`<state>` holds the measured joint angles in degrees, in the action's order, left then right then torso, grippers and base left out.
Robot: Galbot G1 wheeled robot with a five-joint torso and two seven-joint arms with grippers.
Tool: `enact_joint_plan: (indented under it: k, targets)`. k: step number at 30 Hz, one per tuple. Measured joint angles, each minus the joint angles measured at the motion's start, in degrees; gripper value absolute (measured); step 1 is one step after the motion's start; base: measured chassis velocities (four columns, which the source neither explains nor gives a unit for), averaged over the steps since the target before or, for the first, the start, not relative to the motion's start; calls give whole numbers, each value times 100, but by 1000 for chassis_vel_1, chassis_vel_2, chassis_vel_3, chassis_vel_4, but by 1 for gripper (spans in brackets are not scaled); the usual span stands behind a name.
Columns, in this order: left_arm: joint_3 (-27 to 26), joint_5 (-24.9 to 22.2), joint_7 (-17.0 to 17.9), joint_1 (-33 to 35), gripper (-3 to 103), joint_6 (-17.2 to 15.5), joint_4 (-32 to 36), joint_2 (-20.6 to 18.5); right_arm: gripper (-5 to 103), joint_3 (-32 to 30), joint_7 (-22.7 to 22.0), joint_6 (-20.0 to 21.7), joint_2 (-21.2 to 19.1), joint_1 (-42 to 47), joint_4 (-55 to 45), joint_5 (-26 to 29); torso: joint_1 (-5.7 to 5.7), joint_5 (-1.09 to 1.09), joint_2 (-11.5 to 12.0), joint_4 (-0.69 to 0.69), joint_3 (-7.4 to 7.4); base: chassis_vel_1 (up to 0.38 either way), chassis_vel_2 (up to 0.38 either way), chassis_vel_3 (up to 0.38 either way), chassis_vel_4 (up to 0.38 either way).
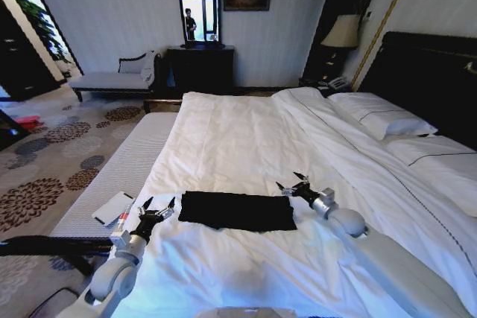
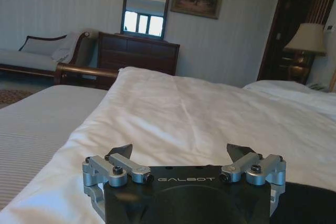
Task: Fold the clothes on the bed.
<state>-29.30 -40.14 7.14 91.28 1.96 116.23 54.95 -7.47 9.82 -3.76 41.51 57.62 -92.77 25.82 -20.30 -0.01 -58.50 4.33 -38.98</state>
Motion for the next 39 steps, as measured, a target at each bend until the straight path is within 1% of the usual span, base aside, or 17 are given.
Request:
enact_joint_plan:
  k: [1,2,3,5,7,8,10,11,14,17,22,24,30,32,34,39]
  targets:
    - [13,-28,0,1,100,-14,40,-14,100,68,65,-109,-1,-63,76,-143,0,0,0,0,0,0,0,0,0]
    - [13,-28,0,1,100,-14,40,-14,100,68,65,-109,-1,-63,76,-143,0,0,0,0,0,0,0,0,0]
    - [17,-44,0,4,100,-20,63,-23,100,122,109,-198,-1,-115,142,-282,0,0,0,1,0,0,0,0,0]
    - [18,-139,0,54,100,-58,205,-59,100,332,304,-553,20,-346,453,-868,0,0,0,2,0,0,0,0,0]
    - [12,-164,0,71,100,-68,232,-63,100,381,339,-617,30,-399,517,-971,0,0,0,2,0,0,0,0,0]
    - [-24,-257,4,129,100,-100,315,-74,100,514,421,-776,69,-535,662,-1181,0,1,0,1,0,0,0,0,0]
    - [-114,-374,6,221,100,-134,402,-91,100,675,497,-917,144,-693,812,-1370,0,1,0,0,0,0,0,0,0]
    - [-114,-374,6,221,100,-134,402,-91,100,675,497,-917,144,-693,812,-1370,0,1,0,0,0,0,0,0,0]
    - [-280,-477,1,348,100,-154,492,-110,100,822,563,-1047,296,-818,988,-1608,0,1,0,-2,0,0,0,0,0]
    - [-383,-567,1,407,100,-174,536,-106,100,857,592,-1101,370,-808,1044,-1735,0,1,0,-1,0,0,0,0,0]
    - [-486,-644,-1,427,100,-195,544,-93,100,814,580,-1027,348,-598,873,-1579,0,2,0,1,0,0,0,0,0]
    - [-517,-718,8,405,100,-215,519,-84,100,760,580,-999,290,-460,744,-1585,0,-1,0,0,0,0,0,0,0]
    - [-541,-773,16,355,100,-248,513,-77,100,631,584,-947,166,-151,359,-1675,1,1,0,1,0,0,0,0,0]
    - [-550,-778,22,339,100,-255,513,-72,100,620,582,-918,111,-67,190,-1716,1,1,0,-1,0,0,0,0,0]
    - [-583,-792,32,322,100,-263,511,-47,100,621,579,-880,2,106,-68,-1820,1,0,0,-1,0,0,0,0,0]
    - [-668,-845,44,338,100,-281,525,-14,100,627,577,-862,-114,412,-292,-2012,1,1,0,0,0,0,0,0,0]
